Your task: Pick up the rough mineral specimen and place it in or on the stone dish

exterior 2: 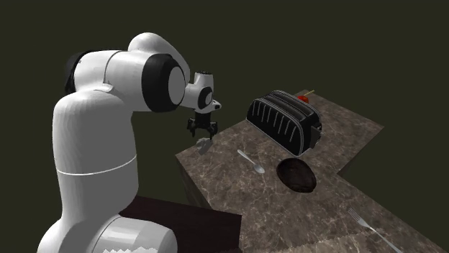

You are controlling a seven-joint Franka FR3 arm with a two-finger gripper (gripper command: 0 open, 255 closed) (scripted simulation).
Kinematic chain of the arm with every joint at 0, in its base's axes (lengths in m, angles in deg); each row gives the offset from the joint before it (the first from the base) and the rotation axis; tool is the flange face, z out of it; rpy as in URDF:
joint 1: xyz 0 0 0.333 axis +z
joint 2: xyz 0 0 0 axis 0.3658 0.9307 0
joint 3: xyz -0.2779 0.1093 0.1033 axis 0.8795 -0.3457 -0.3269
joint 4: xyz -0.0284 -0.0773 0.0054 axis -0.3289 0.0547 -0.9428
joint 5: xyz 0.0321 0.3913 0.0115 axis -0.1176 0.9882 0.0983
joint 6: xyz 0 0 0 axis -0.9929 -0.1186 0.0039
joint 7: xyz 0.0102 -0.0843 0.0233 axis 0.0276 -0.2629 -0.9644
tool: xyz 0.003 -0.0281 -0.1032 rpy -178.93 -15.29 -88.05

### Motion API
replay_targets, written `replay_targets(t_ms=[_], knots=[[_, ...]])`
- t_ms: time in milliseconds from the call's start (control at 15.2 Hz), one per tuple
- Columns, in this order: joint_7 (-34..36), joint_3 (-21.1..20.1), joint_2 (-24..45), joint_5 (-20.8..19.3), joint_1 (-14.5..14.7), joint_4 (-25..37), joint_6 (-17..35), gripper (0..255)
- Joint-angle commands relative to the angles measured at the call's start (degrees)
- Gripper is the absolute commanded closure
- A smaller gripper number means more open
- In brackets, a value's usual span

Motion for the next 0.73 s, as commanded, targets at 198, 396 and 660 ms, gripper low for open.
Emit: replay_targets(t_ms=[198,396,660], knots=[[-0.22,-0.40,3.99,0.51,-0.02,1.19,2.52,0],[-0.37,-0.55,5.36,0.73,-0.02,0.68,4.40,0],[-0.39,-0.58,5.63,0.77,-0.02,0.59,4.76,0]])
